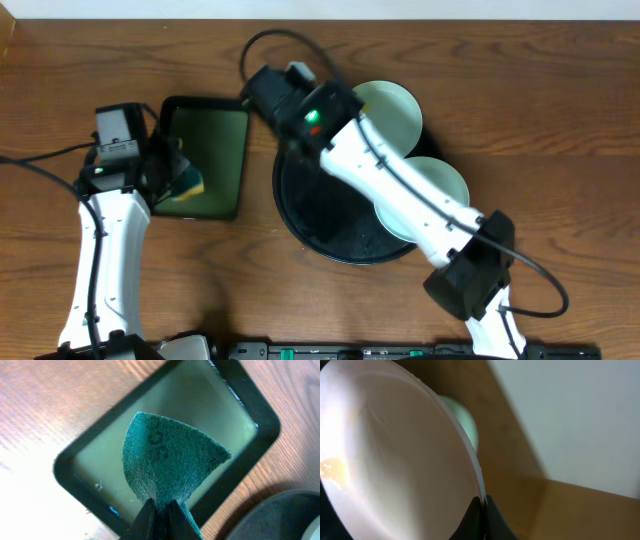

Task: Clean dirty plates on tray and stack at the side
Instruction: 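Lift the pink plate with the right gripper and place it right of tray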

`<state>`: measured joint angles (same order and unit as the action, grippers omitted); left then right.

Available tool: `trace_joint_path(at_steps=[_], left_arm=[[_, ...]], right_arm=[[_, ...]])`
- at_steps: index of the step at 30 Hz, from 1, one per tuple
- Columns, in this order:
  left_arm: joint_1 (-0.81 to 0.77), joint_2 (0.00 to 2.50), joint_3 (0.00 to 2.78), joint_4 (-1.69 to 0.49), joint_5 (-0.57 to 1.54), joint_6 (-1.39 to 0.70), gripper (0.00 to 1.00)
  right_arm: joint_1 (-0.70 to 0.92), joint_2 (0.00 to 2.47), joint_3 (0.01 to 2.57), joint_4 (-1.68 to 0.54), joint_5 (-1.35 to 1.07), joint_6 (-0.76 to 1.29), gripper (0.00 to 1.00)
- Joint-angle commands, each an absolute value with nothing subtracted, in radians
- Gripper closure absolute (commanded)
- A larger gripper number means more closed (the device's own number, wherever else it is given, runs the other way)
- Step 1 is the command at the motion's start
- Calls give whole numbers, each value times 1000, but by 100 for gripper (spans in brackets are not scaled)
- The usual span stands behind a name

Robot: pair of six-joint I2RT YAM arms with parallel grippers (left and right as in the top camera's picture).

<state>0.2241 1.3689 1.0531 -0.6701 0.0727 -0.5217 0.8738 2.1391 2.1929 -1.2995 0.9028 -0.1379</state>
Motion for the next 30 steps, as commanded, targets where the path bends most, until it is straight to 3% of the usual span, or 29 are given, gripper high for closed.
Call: trace_joint_path(at_steps=[1, 15, 18, 21, 26, 30], left_arm=[[258, 1359, 1047, -682, 87, -501, 93], [278, 1359, 1047, -693, 86, -501, 93], [278, 1359, 1047, -695, 86, -501, 93], [278, 1359, 1047, -695, 86, -501, 93], [278, 1359, 1047, -696, 86, -501, 92], [278, 1359, 1047, -696, 86, -501, 92]], right_arm=[[922, 2147, 2214, -1301, 1208, -118, 99], [959, 2147, 2214, -1297, 1211, -189, 99], [949, 2147, 2212, -1299, 977, -173, 99], [922, 2147, 2196, -1296, 585, -359, 99], [862, 2147, 2199, -1243, 657, -234, 99], [764, 2147, 2199, -1243, 577, -182, 99]])
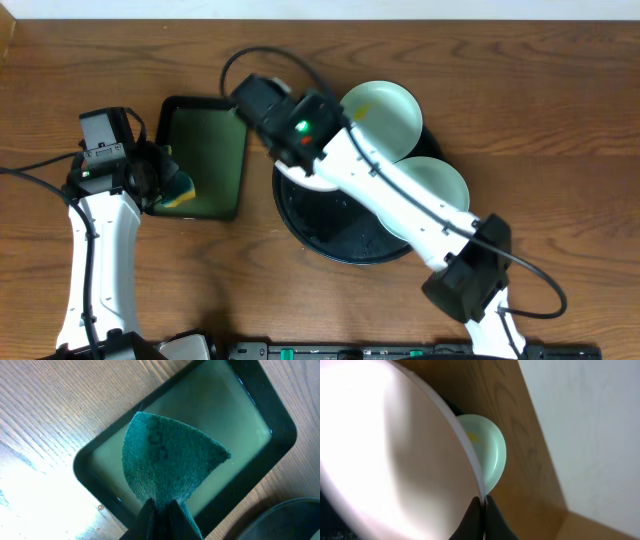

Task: Clean dirty plates on tray and stack at the side
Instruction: 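Lift the pink plate with the right gripper and place it right of tray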

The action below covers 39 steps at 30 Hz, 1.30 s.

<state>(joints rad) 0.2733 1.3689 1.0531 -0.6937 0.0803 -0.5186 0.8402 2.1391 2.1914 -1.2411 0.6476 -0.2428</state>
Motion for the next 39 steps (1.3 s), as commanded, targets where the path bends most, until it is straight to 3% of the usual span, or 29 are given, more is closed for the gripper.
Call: trace_joint_path(at_steps=[1, 10, 14, 24, 35, 37, 39], left_arm=[[278, 1359, 1047, -696, 86, -501, 92], [278, 1359, 1047, -696, 86, -501, 93], [278, 1359, 1047, -696, 86, -501, 93], [278, 1359, 1047, -695, 86, -501, 92], [278, 1359, 1047, -698, 86, -501, 92], [278, 1359, 1047, -697, 86, -501, 93], [278, 1359, 1047, -698, 86, -501, 92]], right_arm=[[729, 2147, 2199, -1248, 527, -171, 99], [298, 2147, 2199, -1267, -165, -154, 99], [94, 2147, 2196, -1268, -323, -154, 99], [-238, 2147, 2051, -1180, -278, -123, 99], [-374, 2147, 1774, -934, -278, -44, 99], [-378, 2147, 1771, -933, -278, -46, 93], [-378, 2147, 1773, -933, -278, -46, 79]])
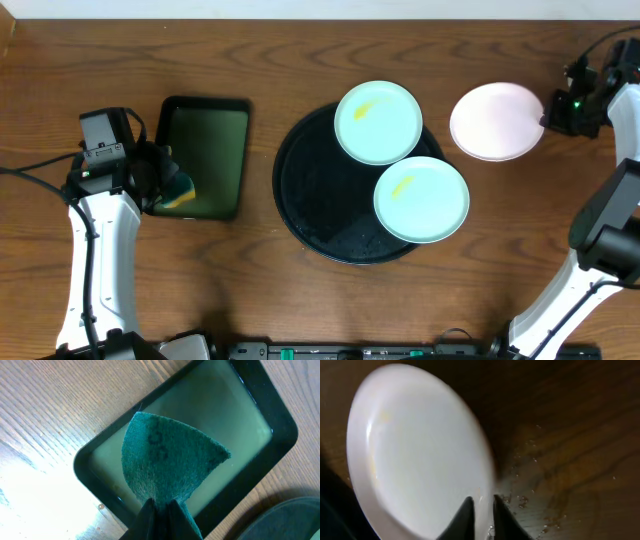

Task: Clean dirty plates on tray and stack at the side
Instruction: 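Lift the pink plate with the right gripper and place it right of tray, then move the right gripper to the upper pale green plate and grip its rim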

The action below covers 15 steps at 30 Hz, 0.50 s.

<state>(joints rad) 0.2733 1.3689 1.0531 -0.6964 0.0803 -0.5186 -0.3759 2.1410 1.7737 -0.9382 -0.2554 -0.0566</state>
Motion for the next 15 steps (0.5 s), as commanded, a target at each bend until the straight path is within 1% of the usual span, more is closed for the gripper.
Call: trace_joint_path(at_steps=[1, 2, 3, 4, 5, 8, 12, 13, 15], left_arm=[[278, 1359, 1047, -698, 86, -501, 92], [278, 1359, 1047, -698, 86, -501, 92], [278, 1359, 1047, -698, 87, -501, 92], [278, 1359, 1047, -698, 86, -501, 92], [278, 1359, 1047, -698, 86, -501, 93], [278, 1359, 1047, -698, 86, -501, 92], [278, 1359, 1047, -695, 86, -501, 92], [278, 1359, 1047, -695, 86, -501, 92], [278, 1359, 1047, -695, 86, -501, 92]], right_arm=[[-377, 2147, 1774, -934, -283, -45, 72], [-376, 2147, 1775, -934, -293, -45, 67], [-374, 2147, 1778, -934, -302, -45, 59], [-371, 2147, 1785, -939, -308, -45, 53], [-366, 2147, 1798, -953, -313, -46, 50], [-344, 2147, 1856, -1003, -350, -55, 50], [-275, 2147, 1929, -1043, -477, -64, 48], [-257, 2147, 1934, -1041, -496, -63, 43], [-201, 2147, 1934, -1021, -530, -56, 30]])
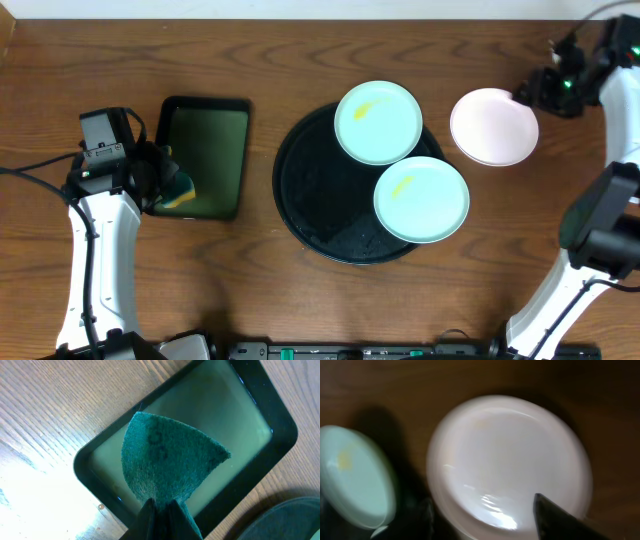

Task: Clean dirty plates on tray and stack at the side
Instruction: 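Move the right gripper to the upper pale green plate and grip its rim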

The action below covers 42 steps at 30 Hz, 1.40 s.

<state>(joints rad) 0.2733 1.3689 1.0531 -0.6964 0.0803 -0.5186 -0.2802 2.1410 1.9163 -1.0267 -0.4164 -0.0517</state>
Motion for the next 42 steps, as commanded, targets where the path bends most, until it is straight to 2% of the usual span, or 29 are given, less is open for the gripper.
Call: trace_joint_path(at_steps=[1, 2, 5, 8, 10, 11, 14, 15, 17, 19, 23, 31, 39, 42], left_arm=[[278, 1359, 1047, -695, 86, -501, 92], [278, 1359, 1047, -695, 86, -501, 92], [278, 1359, 1047, -696, 86, -501, 92], [278, 1359, 1047, -696, 86, -501, 92], [278, 1359, 1047, -696, 86, -501, 92], [278, 1359, 1047, -696, 86, -501, 92], [278, 1359, 1047, -696, 86, -501, 92], [278, 1359, 1047, -696, 86, -501, 92], [278, 1360, 1047, -696, 86, -501, 92], [278, 1360, 1047, -696, 86, -501, 92], [278, 1364, 1047, -696, 86, -501, 92], [278, 1378, 1047, -696, 87, -501, 92], [278, 1380, 1047, -695, 86, -501, 92], [278, 1380, 1047, -695, 86, -501, 92]], right_arm=[[-171, 2147, 1930, -1006, -529, -56, 17], [-139, 2147, 1921, -982, -516, -57, 14], [-34, 2148, 1888, -916, -392, -7, 16], [76, 2148, 1828, -863, -224, 233, 36], [131, 2148, 1794, -826, -181, 311, 44], [157, 2148, 1782, -820, -151, 361, 44], [225, 2148, 1776, -855, -43, 516, 29], [243, 2148, 1776, -873, -4, 569, 28], [280, 2148, 1776, -926, 78, 697, 28], [310, 2148, 1773, -971, 136, 813, 36], [363, 2148, 1744, -985, 236, 958, 39], [399, 2148, 1644, -919, 268, 1069, 39], [398, 2148, 1619, -822, 244, 969, 41], [398, 2148, 1619, -815, 231, 960, 47]])
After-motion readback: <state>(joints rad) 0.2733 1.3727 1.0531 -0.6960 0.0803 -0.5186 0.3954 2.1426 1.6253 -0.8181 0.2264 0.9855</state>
